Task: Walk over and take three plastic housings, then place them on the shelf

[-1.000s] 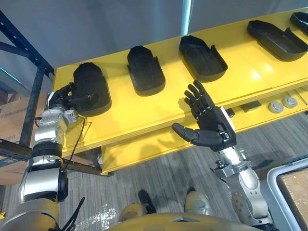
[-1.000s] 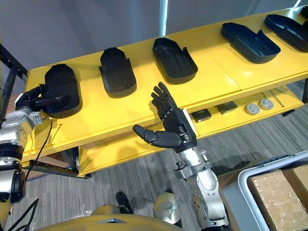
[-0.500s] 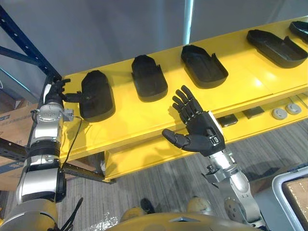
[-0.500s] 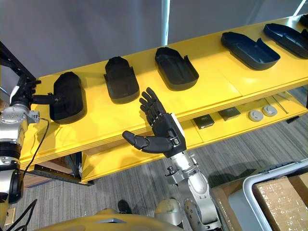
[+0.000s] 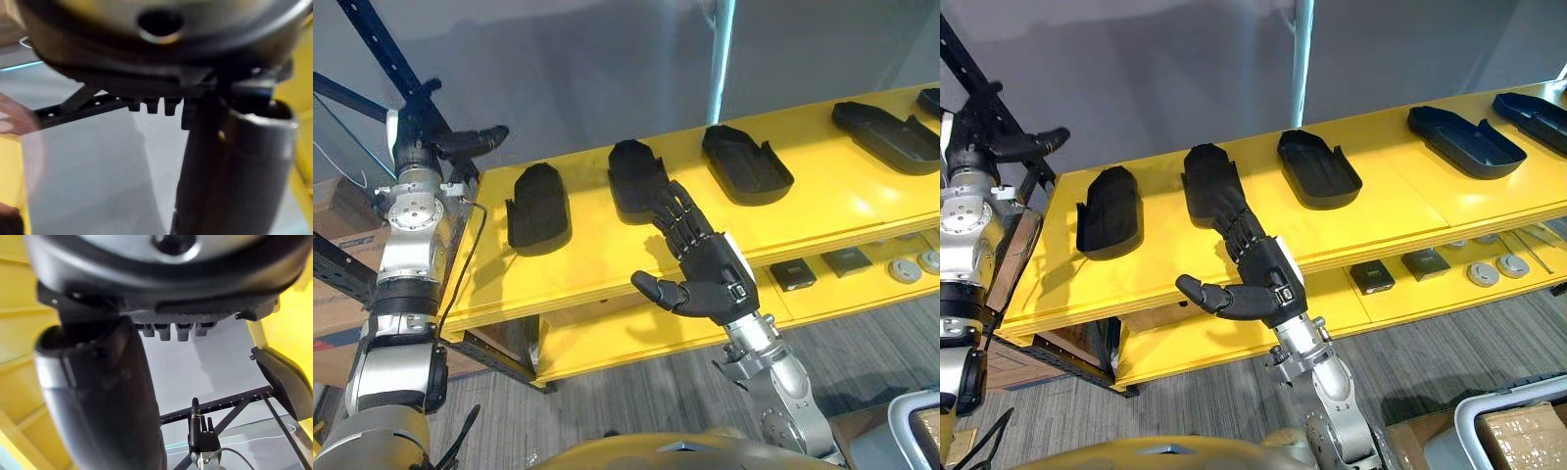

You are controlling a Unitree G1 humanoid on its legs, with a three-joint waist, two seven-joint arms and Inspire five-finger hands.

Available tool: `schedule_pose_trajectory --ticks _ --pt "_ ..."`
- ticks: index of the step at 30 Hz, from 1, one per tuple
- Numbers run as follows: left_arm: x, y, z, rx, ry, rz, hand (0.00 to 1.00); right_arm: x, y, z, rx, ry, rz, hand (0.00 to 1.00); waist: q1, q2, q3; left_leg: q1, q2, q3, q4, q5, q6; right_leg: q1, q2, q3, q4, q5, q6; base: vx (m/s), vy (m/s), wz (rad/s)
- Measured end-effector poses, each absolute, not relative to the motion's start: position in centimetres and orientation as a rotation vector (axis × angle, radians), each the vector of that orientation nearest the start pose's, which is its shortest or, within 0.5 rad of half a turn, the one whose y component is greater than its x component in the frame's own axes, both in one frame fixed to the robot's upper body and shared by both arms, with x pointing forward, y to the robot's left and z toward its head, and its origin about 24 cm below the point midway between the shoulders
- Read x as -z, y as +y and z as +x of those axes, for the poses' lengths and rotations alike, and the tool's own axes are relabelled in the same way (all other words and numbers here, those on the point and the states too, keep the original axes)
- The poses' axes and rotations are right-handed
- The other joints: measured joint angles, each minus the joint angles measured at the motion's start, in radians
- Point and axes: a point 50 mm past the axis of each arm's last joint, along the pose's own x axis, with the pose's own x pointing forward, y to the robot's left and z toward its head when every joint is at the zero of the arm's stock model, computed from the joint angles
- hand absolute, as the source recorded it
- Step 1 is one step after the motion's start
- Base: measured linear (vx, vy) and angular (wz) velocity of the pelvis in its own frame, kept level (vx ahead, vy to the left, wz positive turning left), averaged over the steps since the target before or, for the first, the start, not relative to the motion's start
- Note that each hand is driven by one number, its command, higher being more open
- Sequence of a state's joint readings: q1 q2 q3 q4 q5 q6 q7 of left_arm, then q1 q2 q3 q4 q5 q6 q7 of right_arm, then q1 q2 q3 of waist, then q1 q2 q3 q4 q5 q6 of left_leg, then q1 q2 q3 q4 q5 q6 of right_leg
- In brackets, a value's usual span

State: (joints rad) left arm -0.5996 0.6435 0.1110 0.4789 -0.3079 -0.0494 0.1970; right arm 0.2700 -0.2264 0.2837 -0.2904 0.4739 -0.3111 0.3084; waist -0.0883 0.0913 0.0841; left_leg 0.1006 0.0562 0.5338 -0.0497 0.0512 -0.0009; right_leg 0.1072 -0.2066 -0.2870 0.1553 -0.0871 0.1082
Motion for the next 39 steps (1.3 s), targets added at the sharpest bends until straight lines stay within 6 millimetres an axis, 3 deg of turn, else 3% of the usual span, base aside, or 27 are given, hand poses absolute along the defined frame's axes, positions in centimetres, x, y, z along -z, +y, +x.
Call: schedule_pose_trajectory --ticks 3,6,8,10,13,15,18,23,25,29,39 --pt "-20.4 29.7 33.0 -0.388 -0.432 0.159 1.00 -8.1 -12.3 18.7 -0.526 -0.335 0.265 1.00 0.004 -0.004 -0.002 0.014 -0.011 -0.018 -0.034 0.026 0.003 0.008 0.000 -0.017 0.000 0.000 -0.001 0.01 0.016 0.15" --pt "-21.2 27.8 29.7 -0.311 -0.621 0.101 1.00 -9.1 -11.9 19.5 -0.570 -0.391 0.211 1.00 0.014 -0.008 -0.009 0.011 -0.012 -0.042 -0.034 0.030 0.004 0.019 0.002 -0.038 -0.004 -0.001 -0.002 0.01 0.005 0.17" --pt "-20.2 26.3 27.1 -0.278 -0.697 0.035 1.00 -9.6 -12.0 19.9 -0.577 -0.417 0.186 1.00 0.040 -0.007 -0.016 0.008 -0.012 -0.059 -0.034 0.033 0.003 0.023 0.004 -0.046 -0.011 -0.001 -0.002 0.01 -0.005 0.23" --pt "-17.6 24.7 23.8 -0.276 -0.701 -0.048 1.00 -9.9 -12.6 20.3 -0.554 -0.435 0.139 1.00 0.060 -0.011 -0.027 -0.003 -0.013 -0.101 -0.038 0.043 0.004 0.043 0.008 -0.090 -0.028 -0.001 -0.001 0.00 -0.018 0.49" --pt "-14.0 24.0 20.6 -0.336 -0.605 -0.060 1.00 -9.8 -13.5 21.0 -0.514 -0.433 0.076 1.00 0.092 -0.022 -0.034 -0.024 -0.011 -0.145 -0.038 0.059 0.003 0.053 0.019 -0.135 -0.038 0.000 0.000 -0.02 -0.026 0.47" --pt "-12.8 24.0 19.5 -0.358 -0.556 -0.076 1.00 -9.5 -13.7 21.6 -0.500 -0.418 0.060 1.00 0.109 -0.028 -0.030 -0.028 -0.010 -0.163 -0.038 0.068 0.003 0.056 0.024 -0.156 -0.042 -0.002 -0.003 -0.07 -0.007 0.29" --pt "-12.1 23.6 18.5 -0.324 -0.526 -0.068 1.00 -9.1 -13.8 22.1 -0.499 -0.396 0.021 1.00 0.117 -0.035 -0.026 -0.043 -0.009 -0.198 -0.039 0.078 0.000 0.068 0.034 -0.176 -0.058 -0.005 -0.009 -0.06 -0.004 0.34" --pt "-13.3 22.9 17.4 -0.257 -0.604 -0.021 1.00 -9.0 -13.7 22.6 -0.562 -0.373 -0.004 1.00 0.122 -0.053 -0.009 -0.060 -0.003 -0.225 -0.039 0.091 0.003 0.067 0.043 -0.176 -0.072 0.001 -0.013 -0.03 0.014 0.19" --pt "-13.8 22.5 16.9 -0.234 -0.647 -0.005 1.00 -8.6 -13.7 23.0 -0.632 -0.338 -0.040 1.00 0.142 -0.067 0.000 -0.061 -0.005 -0.236 -0.039 0.093 0.005 0.070 0.048 -0.179 -0.073 0.004 -0.010 0.01 0.005 0.07" --pt "-13.2 22.6 16.2 -0.237 -0.624 0.009 1.00 -8.1 -13.2 23.6 -0.698 -0.306 -0.070 1.00 0.147 -0.072 0.008 -0.079 -0.009 -0.258 -0.039 0.103 0.009 0.073 0.049 -0.205 -0.073 0.008 -0.006 0.02 0.004 0.20" --pt "-12.2 22.5 15.3 -0.300 -0.585 -0.025 1.00 -7.3 -11.1 25.8 -0.821 -0.245 -0.098 1.00 0.201 -0.083 0.067 -0.094 -0.012 -0.305 -0.038 0.117 0.008 0.087 0.054 -0.254 -0.072 0.006 -0.012 -0.01 0.002 0.14"
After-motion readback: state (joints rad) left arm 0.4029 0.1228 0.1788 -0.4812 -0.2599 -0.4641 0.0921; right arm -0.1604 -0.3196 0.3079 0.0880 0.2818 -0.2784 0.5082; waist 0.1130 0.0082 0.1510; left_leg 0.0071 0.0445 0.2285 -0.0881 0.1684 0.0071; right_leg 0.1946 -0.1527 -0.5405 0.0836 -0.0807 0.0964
